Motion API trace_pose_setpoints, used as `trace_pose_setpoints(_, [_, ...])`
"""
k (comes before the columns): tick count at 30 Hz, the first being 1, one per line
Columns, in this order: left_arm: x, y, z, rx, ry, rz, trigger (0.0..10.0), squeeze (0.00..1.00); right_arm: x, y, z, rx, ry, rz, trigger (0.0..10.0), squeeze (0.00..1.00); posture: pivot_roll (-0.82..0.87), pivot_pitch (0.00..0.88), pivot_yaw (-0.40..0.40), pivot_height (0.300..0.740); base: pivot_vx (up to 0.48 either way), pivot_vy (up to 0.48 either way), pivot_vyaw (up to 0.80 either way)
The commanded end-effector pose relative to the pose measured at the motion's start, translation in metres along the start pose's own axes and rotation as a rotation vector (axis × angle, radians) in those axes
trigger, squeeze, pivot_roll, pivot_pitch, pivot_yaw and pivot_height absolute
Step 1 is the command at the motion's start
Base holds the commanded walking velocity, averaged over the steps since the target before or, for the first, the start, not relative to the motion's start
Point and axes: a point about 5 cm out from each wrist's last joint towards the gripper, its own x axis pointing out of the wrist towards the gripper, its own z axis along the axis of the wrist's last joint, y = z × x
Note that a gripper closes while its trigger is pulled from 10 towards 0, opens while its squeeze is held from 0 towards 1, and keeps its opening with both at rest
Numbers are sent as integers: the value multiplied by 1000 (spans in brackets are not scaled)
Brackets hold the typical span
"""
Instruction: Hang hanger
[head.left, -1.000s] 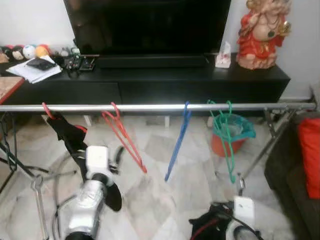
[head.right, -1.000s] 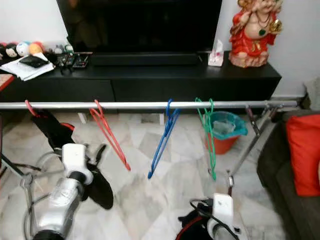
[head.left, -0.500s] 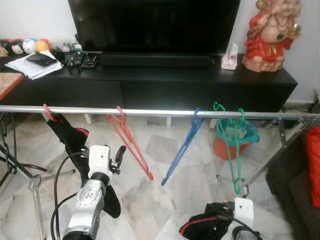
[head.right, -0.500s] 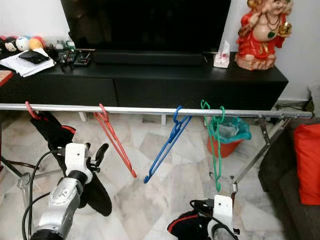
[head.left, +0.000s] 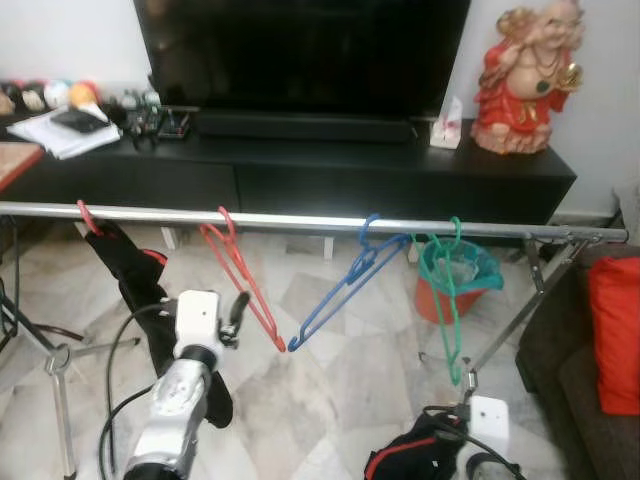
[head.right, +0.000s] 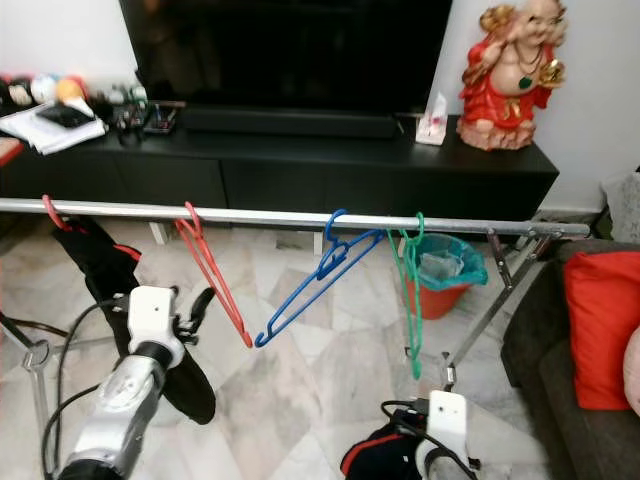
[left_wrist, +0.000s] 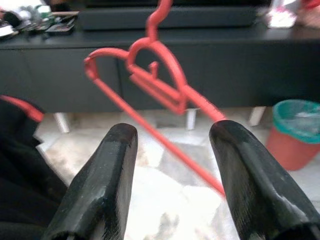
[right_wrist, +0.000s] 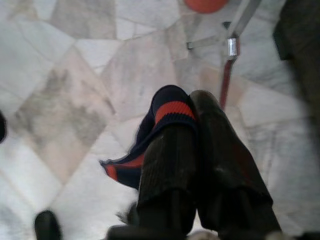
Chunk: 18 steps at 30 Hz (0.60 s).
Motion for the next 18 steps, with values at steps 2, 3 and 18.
trace_pose_setpoints(2, [3, -4, 2, -6, 2, -5, 10000, 0, 1, -5, 4, -6, -14, -10, 10000, 0, -126, 0, -7, 740, 0, 0, 0])
trace_pose_setpoints(3, [3, -4, 2, -6, 2, -5, 10000, 0, 1, -5, 4, -6, -14, -10, 10000, 0, -126, 0, -7, 740, 0, 0, 0])
trace_pose_setpoints(18, [5, -5, 6, -9, -9, -5, 10000, 0, 1, -6, 2, -5, -4, -6, 10000, 0, -124, 0, -9, 740, 0, 0, 0])
